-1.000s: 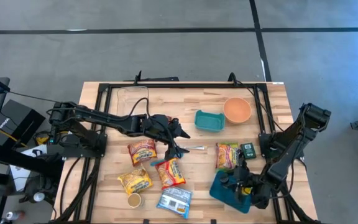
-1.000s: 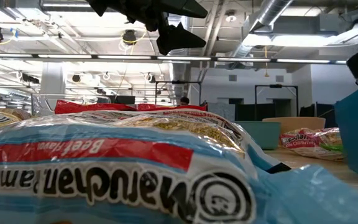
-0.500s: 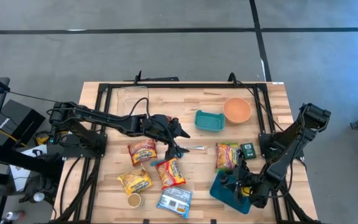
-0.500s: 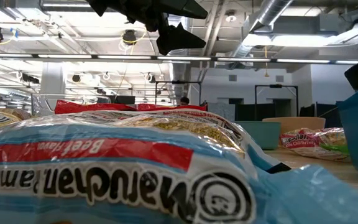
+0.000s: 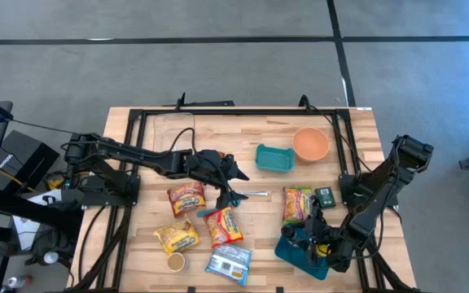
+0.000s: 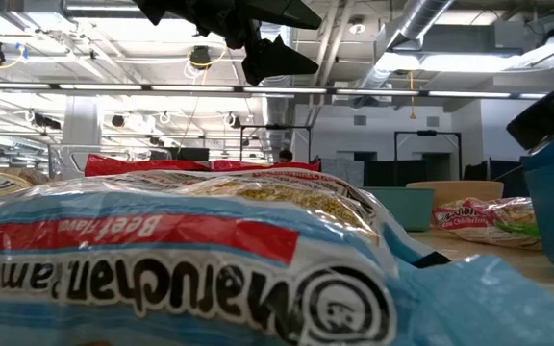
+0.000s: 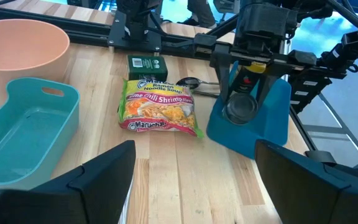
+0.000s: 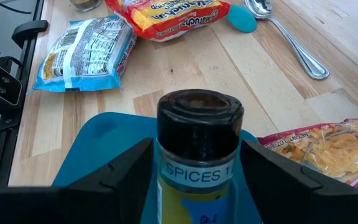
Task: Pick & Place Food Item
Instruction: Put the black seasoning bottle into the blue bin
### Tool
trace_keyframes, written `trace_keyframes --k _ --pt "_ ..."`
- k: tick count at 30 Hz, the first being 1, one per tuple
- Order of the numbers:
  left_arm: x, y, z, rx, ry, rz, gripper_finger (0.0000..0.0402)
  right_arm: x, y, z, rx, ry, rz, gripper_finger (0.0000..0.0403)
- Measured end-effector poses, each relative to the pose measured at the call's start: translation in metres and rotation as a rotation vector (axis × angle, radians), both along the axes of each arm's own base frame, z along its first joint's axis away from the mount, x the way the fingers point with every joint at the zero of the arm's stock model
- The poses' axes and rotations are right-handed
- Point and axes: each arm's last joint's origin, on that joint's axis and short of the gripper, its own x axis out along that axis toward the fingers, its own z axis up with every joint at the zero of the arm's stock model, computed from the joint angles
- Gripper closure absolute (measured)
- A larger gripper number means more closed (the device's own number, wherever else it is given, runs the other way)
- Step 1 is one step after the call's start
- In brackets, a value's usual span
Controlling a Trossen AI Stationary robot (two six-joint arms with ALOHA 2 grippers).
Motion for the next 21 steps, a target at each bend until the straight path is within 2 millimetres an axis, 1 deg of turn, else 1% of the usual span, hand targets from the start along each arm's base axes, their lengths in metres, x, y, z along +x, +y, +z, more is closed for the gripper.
trace_keyframes --k 9,16,18,21 --pt "-0.0001 0.0000 0.0001 0.000 0.000 0.000 0.0079 0.0001 -0.0003 0.0002 -0.002 -0.003 -0.003 0.0197" --pt "-0.0001 0.0000 0.0001 0.000 0.000 0.000 0.0079 0.0003 -0.0001 0.0007 -0.002 -0.007 -0.005 0.0235" --pt "0.0000 0.0000 0.0000 0.000 0.000 0.000 0.0079 0.0003 -0.0002 0.0008 -0.002 -0.007 -0.005 0.0238" --pt "0.0000 0.0000 0.0000 0.000 0.000 0.000 0.0079 0.0009 -0.0006 0.0008 -0.002 -0.007 -0.007 0.0232"
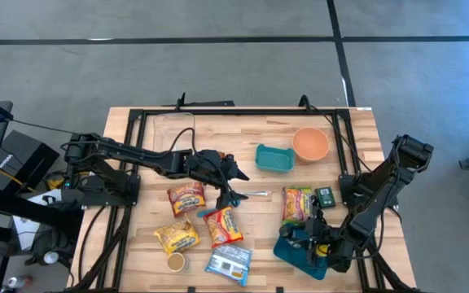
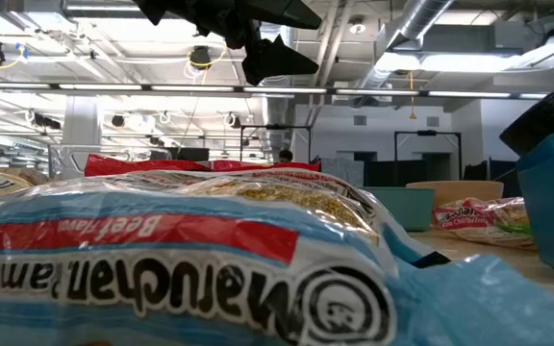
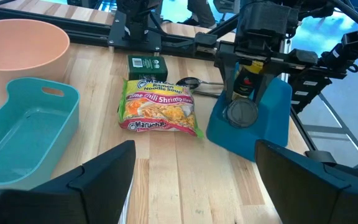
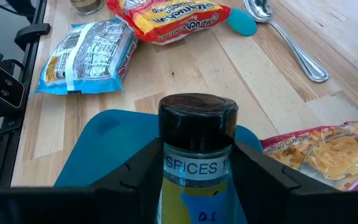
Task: Pick & Place Food Item
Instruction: Put the black seasoning bottle into the blue bin
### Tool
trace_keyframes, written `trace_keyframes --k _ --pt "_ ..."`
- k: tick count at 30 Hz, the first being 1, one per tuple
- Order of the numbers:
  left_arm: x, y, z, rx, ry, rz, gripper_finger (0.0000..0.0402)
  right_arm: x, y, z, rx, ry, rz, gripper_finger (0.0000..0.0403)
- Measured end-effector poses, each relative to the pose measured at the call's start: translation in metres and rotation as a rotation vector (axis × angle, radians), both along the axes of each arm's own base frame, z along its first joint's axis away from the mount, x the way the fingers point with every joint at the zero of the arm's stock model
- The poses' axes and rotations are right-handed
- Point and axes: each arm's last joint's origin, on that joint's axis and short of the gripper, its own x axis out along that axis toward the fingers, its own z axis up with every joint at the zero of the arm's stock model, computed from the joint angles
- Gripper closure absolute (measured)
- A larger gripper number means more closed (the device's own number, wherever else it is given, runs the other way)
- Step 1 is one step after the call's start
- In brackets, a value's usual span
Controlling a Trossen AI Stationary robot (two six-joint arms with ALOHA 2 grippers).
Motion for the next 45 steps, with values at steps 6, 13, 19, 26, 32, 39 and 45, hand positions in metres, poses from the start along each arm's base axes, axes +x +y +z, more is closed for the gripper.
trace_keyframes --k 6,13,19,26,32,39,45 --pt "0.000 0.000 0.000 0.000 0.000 0.000 0.0079 0.002 -0.001 0.000 0.001 0.009 0.000 0.0209" --pt "0.000 0.000 0.000 0.000 0.000 0.000 0.0079 0.004 -0.002 0.000 0.022 0.020 -0.008 0.0190" --pt "0.000 0.000 0.000 0.000 0.000 0.000 0.0079 0.011 -0.005 0.002 0.042 0.038 -0.024 0.0164" --pt "0.000 0.000 0.000 0.000 0.000 0.000 0.0079 0.024 -0.007 0.009 0.062 0.109 0.041 0.0148" --pt "0.000 0.000 0.000 0.000 0.000 0.000 0.0079 0.036 -0.015 0.011 0.117 0.177 0.038 0.0147" --pt "0.000 0.000 0.000 0.000 0.000 0.000 0.0079 0.042 -0.021 0.010 0.165 0.224 0.040 0.0147" --pt "0.000 0.000 0.000 0.000 0.000 0.000 0.0079 0.045 -0.024 0.010 0.196 0.254 0.051 0.0147"
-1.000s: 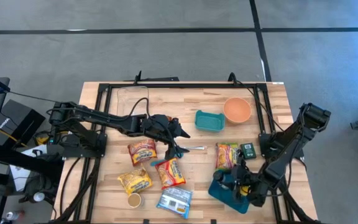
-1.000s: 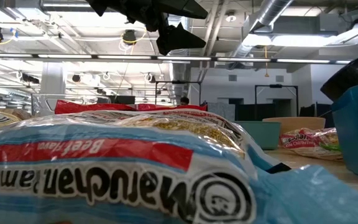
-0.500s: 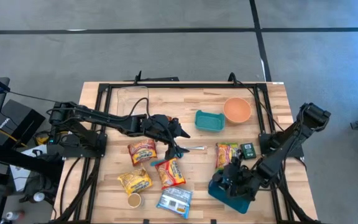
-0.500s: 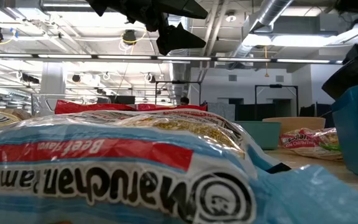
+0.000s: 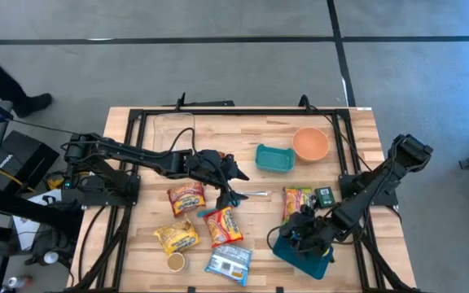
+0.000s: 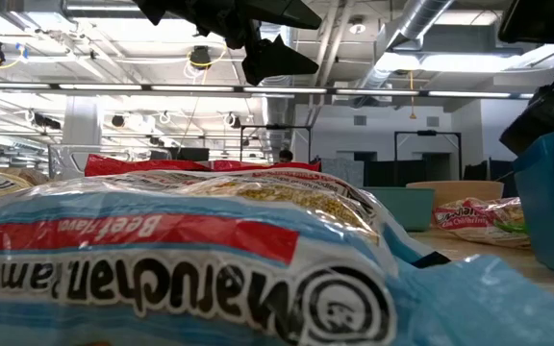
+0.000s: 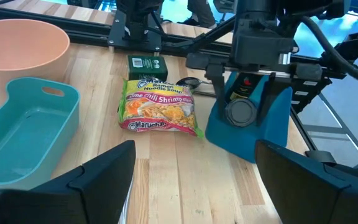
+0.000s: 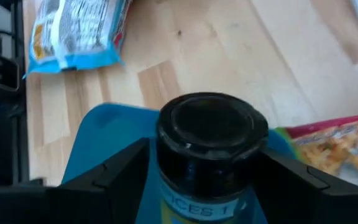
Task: Pick & Place Food Item
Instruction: Put the black seasoning bottle into the blue bin
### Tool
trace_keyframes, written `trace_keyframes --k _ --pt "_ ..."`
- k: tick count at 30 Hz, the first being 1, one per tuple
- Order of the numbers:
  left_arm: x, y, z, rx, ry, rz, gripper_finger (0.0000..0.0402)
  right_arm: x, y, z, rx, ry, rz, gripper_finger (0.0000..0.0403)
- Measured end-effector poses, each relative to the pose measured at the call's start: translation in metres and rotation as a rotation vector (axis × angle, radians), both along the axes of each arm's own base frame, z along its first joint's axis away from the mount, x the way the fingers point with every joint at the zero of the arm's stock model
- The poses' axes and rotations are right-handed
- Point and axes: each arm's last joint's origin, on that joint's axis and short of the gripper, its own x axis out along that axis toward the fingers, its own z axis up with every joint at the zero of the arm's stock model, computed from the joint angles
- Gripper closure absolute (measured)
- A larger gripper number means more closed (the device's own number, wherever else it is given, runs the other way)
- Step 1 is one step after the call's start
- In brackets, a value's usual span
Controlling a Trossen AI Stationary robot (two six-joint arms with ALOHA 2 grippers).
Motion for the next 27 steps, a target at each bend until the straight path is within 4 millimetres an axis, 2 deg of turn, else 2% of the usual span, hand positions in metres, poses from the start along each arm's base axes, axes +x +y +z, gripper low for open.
trace_keyframes --k 13,21,27 --pt "0.0000 0.0001 0.0001 0.000 0.000 0.000 0.0079 0.0087 -0.0101 -0.0009 0.046 0.046 -0.007 0.0149" --pt "0.0000 0.0000 0.0000 0.000 0.000 0.000 0.0079 0.0083 -0.0096 -0.0009 0.046 0.046 -0.005 0.0207" --pt "0.0000 0.0000 0.0000 0.000 0.000 0.000 0.0079 0.0083 -0.0094 -0.0009 0.050 0.050 -0.001 0.0206"
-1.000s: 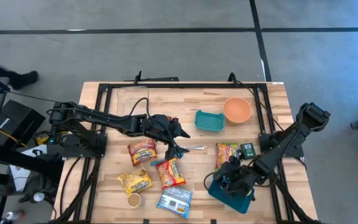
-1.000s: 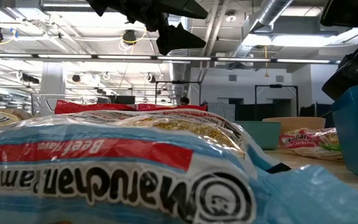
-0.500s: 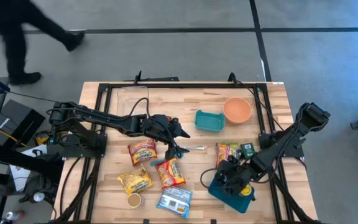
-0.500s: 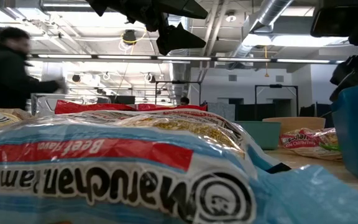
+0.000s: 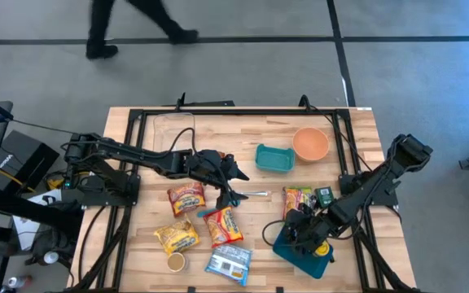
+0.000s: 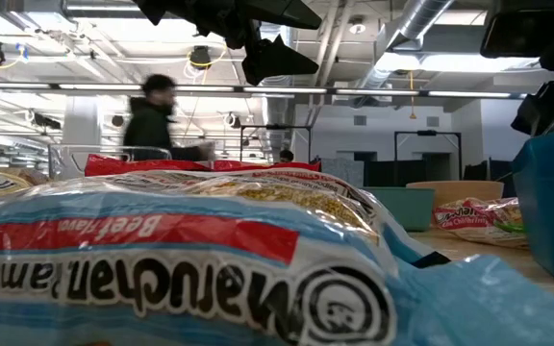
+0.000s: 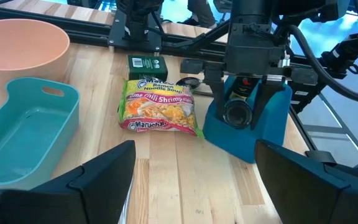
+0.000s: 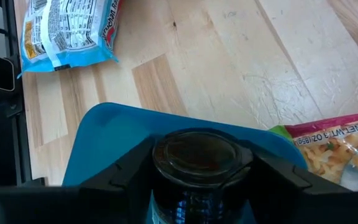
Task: Pick & Place Food Item
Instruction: Put the black seasoning bottle into the blue bin
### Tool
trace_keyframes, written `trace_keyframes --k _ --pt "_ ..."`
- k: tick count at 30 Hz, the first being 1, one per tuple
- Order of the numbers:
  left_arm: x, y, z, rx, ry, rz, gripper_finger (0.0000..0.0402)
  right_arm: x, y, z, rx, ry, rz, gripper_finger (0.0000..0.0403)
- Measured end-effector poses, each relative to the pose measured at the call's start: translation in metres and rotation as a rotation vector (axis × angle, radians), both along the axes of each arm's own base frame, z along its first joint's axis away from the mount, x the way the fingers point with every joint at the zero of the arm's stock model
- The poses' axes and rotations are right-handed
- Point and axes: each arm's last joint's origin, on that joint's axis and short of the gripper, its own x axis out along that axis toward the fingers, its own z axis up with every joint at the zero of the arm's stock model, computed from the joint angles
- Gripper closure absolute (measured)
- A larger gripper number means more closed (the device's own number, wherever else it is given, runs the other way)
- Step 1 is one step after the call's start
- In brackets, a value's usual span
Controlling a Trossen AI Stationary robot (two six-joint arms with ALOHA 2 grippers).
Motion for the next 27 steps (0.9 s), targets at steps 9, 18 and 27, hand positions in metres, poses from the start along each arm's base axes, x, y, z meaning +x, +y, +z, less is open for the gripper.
trace_keyframes --k 9,18,27 --pt "0.000 0.000 0.000 0.000 0.000 0.000 0.0079 0.002 0.002 0.006 -0.022 0.001 0.013 0.0208" --pt "0.000 0.000 0.000 0.000 0.000 0.000 0.0079 -0.003 0.023 0.041 -0.175 -0.070 0.027 0.0208" --pt "0.000 0.000 0.000 0.000 0.000 0.000 0.0079 -0.031 0.043 0.044 -0.265 -0.269 -0.114 0.0208"
